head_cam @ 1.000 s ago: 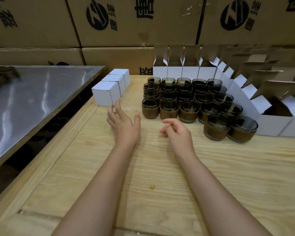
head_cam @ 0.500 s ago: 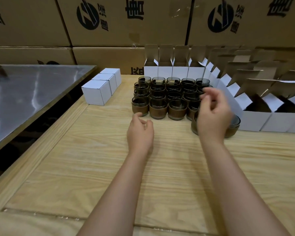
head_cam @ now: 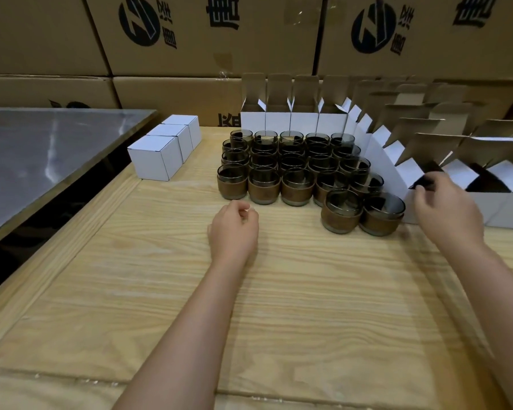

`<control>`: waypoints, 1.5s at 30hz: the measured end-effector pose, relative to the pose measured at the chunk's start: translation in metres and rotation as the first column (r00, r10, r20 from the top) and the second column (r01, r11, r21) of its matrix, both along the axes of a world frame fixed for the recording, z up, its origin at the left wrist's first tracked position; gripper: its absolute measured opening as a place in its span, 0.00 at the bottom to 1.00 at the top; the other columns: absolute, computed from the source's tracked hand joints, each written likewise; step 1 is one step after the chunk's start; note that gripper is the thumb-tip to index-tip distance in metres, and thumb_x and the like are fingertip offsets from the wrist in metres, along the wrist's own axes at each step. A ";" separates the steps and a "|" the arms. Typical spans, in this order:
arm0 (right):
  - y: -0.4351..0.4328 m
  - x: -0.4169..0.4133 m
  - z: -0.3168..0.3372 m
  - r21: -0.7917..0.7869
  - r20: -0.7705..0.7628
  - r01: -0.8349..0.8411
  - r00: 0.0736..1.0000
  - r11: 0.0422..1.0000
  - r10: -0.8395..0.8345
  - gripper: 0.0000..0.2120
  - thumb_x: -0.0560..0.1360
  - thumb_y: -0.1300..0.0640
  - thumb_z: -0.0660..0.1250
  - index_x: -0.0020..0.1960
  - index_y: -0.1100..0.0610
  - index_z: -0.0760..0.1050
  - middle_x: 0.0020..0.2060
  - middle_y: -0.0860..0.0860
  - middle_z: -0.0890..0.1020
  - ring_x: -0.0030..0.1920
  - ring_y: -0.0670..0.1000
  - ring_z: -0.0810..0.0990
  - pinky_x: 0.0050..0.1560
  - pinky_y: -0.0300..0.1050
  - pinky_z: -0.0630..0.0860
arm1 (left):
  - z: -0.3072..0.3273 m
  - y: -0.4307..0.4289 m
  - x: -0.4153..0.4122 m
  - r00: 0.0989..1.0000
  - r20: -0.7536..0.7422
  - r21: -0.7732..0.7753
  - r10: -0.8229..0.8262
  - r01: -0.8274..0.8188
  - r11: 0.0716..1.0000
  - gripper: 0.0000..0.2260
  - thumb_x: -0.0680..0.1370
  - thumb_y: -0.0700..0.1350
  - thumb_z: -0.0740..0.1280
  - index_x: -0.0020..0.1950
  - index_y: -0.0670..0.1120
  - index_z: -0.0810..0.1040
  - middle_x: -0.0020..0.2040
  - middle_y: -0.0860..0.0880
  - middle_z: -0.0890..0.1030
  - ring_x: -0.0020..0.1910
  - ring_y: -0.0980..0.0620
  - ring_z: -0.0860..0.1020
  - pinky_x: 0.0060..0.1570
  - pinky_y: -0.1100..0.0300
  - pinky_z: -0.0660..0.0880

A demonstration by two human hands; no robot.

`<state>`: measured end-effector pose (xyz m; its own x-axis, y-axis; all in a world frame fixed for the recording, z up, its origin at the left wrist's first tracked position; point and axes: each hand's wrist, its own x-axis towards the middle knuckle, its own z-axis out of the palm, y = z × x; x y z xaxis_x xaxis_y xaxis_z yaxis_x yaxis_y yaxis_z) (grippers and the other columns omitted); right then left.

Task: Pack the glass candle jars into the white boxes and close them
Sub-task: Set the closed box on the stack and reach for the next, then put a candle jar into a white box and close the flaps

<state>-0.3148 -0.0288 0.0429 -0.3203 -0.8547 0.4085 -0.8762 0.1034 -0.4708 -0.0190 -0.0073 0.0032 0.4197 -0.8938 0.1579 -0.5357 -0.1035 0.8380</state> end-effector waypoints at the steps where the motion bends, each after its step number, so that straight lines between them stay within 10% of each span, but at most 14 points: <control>1: 0.002 -0.002 -0.001 -0.005 -0.056 -0.012 0.998 1.000 0.011 0.12 0.80 0.54 0.56 0.58 0.59 0.73 0.50 0.58 0.78 0.45 0.58 0.71 0.41 0.49 0.67 | 0.000 0.000 0.000 1.000 0.001 -0.002 0.000 0.000 1.000 0.10 0.78 0.47 0.61 0.56 0.48 0.77 0.50 0.54 0.78 0.54 0.51 0.76 0.62 0.48 0.70; 16: 0.098 0.031 -0.010 -0.184 -0.353 -0.011 0.934 0.983 -0.056 0.12 0.75 0.61 0.62 0.34 0.62 0.72 0.28 0.56 0.73 0.27 0.54 0.63 0.30 0.36 0.56 | 0.000 -0.001 0.001 1.000 0.011 -0.014 -0.019 0.019 1.000 0.06 0.78 0.49 0.60 0.49 0.52 0.76 0.46 0.56 0.77 0.50 0.53 0.75 0.61 0.48 0.70; 25: 0.125 0.114 -0.005 -0.244 -0.436 -0.320 0.879 0.915 0.191 0.14 0.73 0.56 0.55 0.32 0.58 0.71 0.25 0.52 0.71 0.23 0.54 0.70 0.28 0.33 0.48 | 0.003 0.003 -0.002 0.994 -0.033 -0.058 -0.109 0.107 0.993 0.13 0.77 0.63 0.56 0.42 0.57 0.74 0.39 0.60 0.77 0.42 0.63 0.73 0.62 0.49 0.68; 30: 0.106 0.183 -0.006 -0.212 -0.419 -0.465 0.838 0.860 0.349 0.12 0.73 0.56 0.58 0.35 0.57 0.76 0.29 0.52 0.77 0.29 0.54 0.76 0.23 0.41 0.63 | 0.007 0.009 -0.004 0.802 -0.397 -0.355 -0.446 0.314 0.880 0.16 0.72 0.63 0.60 0.39 0.53 0.77 0.36 0.56 0.77 0.38 0.55 0.74 0.44 0.54 0.72; 34: 0.084 0.213 -0.008 -0.220 -0.292 -0.485 0.861 0.846 0.418 0.07 0.73 0.60 0.64 0.39 0.60 0.79 0.31 0.54 0.79 0.33 0.57 0.78 0.25 0.46 0.68 | 0.008 0.005 0.006 0.571 -0.546 -0.528 -0.613 0.334 0.781 0.27 0.73 0.55 0.66 0.60 0.33 0.70 0.48 0.40 0.75 0.48 0.43 0.73 0.50 0.47 0.69; 45: 0.055 0.185 -0.028 -0.542 -0.172 -0.476 0.870 0.693 0.463 0.11 0.74 0.65 0.63 0.53 0.65 0.80 0.53 0.59 0.79 0.49 0.58 0.77 0.51 0.51 0.76 | 0.005 -0.001 0.010 0.601 -0.581 -0.540 -0.548 0.220 0.813 0.18 0.73 0.44 0.62 0.60 0.39 0.75 0.52 0.46 0.82 0.53 0.50 0.79 0.53 0.56 0.76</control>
